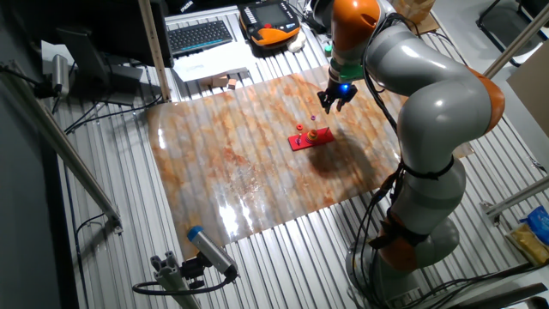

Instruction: Take out one Hanoi block and throw it aside

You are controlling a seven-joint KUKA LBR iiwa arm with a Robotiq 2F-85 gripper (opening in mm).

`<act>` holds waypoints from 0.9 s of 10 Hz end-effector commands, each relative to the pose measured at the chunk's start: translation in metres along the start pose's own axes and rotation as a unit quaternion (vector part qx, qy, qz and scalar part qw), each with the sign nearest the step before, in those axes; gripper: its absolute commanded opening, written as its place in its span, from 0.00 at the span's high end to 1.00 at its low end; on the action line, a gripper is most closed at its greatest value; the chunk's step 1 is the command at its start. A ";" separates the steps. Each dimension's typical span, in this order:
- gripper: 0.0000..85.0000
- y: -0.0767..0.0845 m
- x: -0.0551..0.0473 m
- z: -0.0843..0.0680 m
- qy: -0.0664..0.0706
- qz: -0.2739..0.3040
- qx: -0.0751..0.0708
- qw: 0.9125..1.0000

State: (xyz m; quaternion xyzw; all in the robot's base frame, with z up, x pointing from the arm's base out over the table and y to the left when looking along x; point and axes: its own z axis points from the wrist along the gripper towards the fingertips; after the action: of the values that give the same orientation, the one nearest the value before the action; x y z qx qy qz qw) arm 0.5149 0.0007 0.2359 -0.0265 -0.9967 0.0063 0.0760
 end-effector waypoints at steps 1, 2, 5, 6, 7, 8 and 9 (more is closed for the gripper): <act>0.80 0.000 0.000 0.000 0.000 0.000 0.000 1.000; 0.80 0.000 0.000 0.000 0.000 0.001 0.000 1.000; 0.80 0.000 0.000 0.000 0.000 -0.002 0.000 1.000; 0.80 0.000 0.000 0.000 0.001 -0.004 0.001 1.000; 0.80 0.000 0.000 0.000 0.001 -0.008 0.001 1.000; 0.80 0.000 0.000 0.000 0.001 -0.010 0.001 1.000; 0.80 0.000 0.000 0.000 0.002 -0.011 0.001 1.000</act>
State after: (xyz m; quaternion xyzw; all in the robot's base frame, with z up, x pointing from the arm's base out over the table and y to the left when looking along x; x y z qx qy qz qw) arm 0.5149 0.0007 0.2359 -0.0162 -0.9968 0.0063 0.0777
